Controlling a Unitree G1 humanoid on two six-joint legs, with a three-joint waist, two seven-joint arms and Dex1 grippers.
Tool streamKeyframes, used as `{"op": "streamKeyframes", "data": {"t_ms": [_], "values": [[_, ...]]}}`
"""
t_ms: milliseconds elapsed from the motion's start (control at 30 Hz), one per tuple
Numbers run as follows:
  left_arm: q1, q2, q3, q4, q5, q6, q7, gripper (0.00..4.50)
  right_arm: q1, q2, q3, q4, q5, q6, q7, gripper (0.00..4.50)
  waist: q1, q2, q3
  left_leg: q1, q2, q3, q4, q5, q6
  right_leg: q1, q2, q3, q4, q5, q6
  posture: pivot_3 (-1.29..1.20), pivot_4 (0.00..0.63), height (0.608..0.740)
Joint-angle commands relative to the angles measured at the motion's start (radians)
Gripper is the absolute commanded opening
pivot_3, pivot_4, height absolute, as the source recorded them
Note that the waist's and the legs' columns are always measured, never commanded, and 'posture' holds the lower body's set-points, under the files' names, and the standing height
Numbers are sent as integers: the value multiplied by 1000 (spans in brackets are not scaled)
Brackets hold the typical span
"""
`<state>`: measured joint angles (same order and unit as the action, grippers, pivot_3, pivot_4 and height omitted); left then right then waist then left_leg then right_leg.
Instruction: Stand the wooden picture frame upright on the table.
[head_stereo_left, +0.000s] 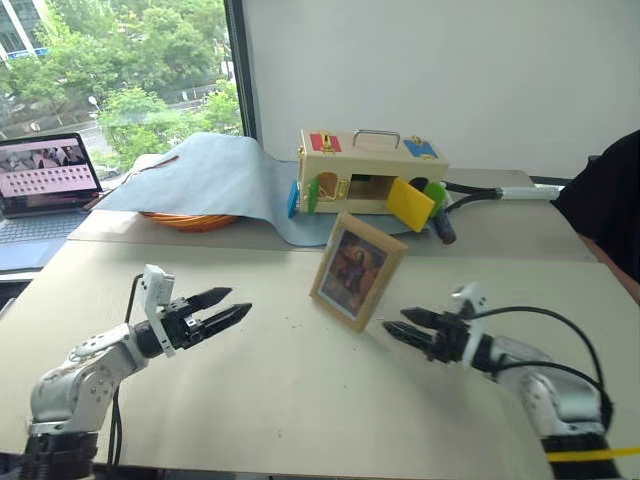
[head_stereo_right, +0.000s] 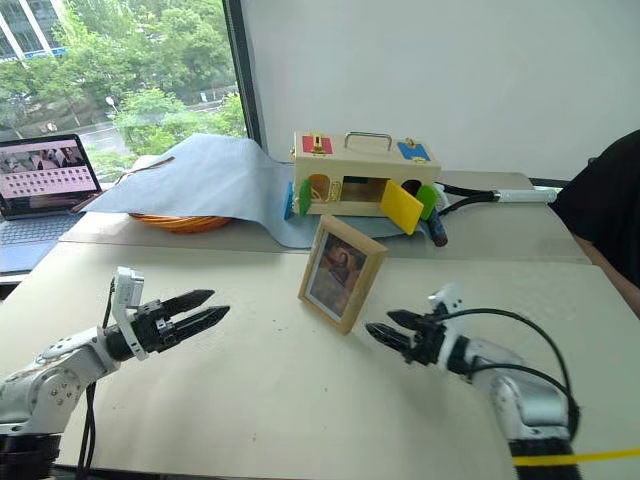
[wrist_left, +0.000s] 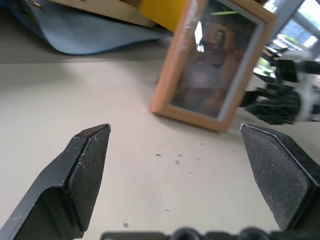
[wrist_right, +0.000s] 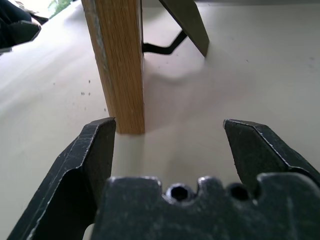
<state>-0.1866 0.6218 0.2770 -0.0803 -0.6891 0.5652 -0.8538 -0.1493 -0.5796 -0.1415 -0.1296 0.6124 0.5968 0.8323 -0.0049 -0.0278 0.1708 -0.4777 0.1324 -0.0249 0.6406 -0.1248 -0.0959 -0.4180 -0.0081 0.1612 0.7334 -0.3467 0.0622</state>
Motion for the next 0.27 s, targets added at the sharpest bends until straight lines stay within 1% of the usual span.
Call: {"op": "streamKeyframes", "data": {"t_ms": [33, 100, 167, 267], "values": [[22, -18, -41, -17, 168, -119, 121, 4500, 66, -37, -71, -123, -3, -63, 10, 4042, -3, 0, 0, 0, 0, 0, 0, 0, 0, 0, 0, 0, 0, 0, 0, 0, 150, 673], [45, -43, -87, -15, 293, -189, 220, 4500, 121, -47, -93, -183, -70, -140, -25, 4042, -5, 1, -1, 0, 0, 0, 0, 0, 0, 1, 0, 0, 0, 0, 0, 0, 150, 673], [69, -52, -122, -29, 342, -214, 235, 4500, 151, -19, -118, -217, -94, -171, -90, 4042, -10, 1, -1, 1, 0, 0, 0, 0, 0, 1, 0, 0, 0, 0, 0, 0, 150, 673], [84, -77, -127, -32, 281, -185, 182, 4500, 192, 31, -131, -261, -111, -174, -176, 4042, -10, 0, -1, 1, 0, -1, 0, 0, 0, 1, 0, 0, 0, 0, 0, 0, 150, 673]]}}
